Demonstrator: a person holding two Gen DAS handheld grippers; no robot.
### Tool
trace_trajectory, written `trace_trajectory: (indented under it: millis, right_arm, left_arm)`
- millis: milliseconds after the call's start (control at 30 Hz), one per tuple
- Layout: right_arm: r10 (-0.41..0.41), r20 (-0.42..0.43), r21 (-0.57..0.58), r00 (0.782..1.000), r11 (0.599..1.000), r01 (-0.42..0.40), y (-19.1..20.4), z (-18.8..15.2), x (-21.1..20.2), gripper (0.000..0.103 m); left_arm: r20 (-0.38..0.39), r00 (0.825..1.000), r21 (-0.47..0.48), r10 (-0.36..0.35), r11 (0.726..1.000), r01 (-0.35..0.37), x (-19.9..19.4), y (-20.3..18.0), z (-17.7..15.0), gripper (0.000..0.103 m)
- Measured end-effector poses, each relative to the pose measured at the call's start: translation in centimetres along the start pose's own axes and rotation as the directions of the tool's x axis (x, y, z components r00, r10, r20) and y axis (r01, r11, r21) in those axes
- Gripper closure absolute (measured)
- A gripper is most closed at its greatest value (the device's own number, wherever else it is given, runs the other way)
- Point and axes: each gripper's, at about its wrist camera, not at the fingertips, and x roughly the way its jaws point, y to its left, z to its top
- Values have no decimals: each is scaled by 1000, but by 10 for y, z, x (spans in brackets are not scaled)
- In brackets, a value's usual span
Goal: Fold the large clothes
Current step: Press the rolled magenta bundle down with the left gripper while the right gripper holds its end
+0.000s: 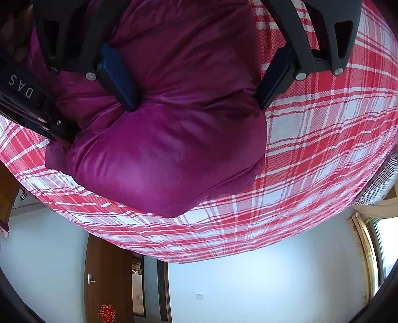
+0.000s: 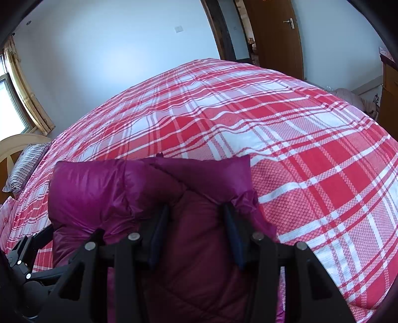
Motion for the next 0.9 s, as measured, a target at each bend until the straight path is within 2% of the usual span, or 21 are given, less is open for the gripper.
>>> trace_trajectory:
  millis: [900]
  right_arm:
    - [-28, -61, -24, 998, 999, 27, 3, 2, 11, 52]
  left_arm:
    - [-53, 998, -8, -21, 1000, 20, 13, 2, 0, 1]
